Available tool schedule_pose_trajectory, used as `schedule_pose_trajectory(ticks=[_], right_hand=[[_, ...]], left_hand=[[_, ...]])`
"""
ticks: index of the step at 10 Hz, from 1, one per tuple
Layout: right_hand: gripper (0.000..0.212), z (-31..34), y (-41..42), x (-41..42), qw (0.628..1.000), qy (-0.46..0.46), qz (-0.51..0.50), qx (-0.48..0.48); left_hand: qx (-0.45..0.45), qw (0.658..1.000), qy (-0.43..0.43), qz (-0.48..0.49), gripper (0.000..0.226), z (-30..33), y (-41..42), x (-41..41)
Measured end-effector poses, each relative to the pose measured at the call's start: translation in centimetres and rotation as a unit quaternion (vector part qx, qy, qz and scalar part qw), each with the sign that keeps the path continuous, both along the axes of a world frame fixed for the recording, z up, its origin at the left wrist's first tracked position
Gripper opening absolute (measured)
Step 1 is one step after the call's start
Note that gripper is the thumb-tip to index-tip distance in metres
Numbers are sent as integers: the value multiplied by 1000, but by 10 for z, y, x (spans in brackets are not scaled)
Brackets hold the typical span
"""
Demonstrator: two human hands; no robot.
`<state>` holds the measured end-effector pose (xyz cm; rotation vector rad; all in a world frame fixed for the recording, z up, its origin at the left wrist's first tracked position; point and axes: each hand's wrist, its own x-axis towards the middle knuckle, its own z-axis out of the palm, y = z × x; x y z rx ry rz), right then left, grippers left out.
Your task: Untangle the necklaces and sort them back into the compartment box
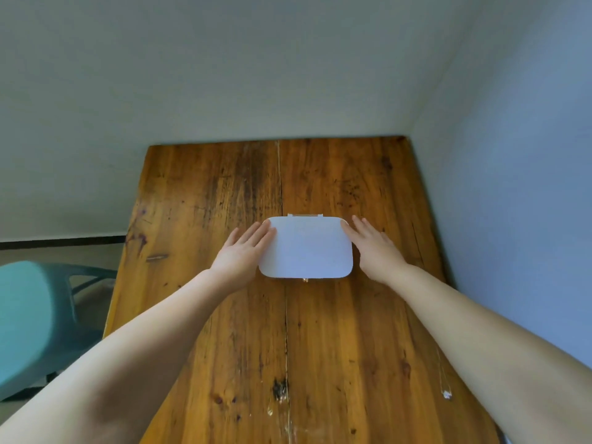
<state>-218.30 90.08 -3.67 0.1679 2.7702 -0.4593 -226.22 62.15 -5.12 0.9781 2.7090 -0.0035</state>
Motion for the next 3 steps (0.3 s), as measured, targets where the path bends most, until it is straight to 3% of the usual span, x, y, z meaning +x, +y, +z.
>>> schedule_pose_trajectory(ticks=[1, 3], right_hand=[[76, 21, -13, 16, 998, -17, -52, -23], [58, 86, -63, 100, 971, 77, -164, -154]], left_hand=[[-28, 999, -23, 1, 74, 19, 5, 11], [19, 996, -58, -68, 68, 42, -20, 88]])
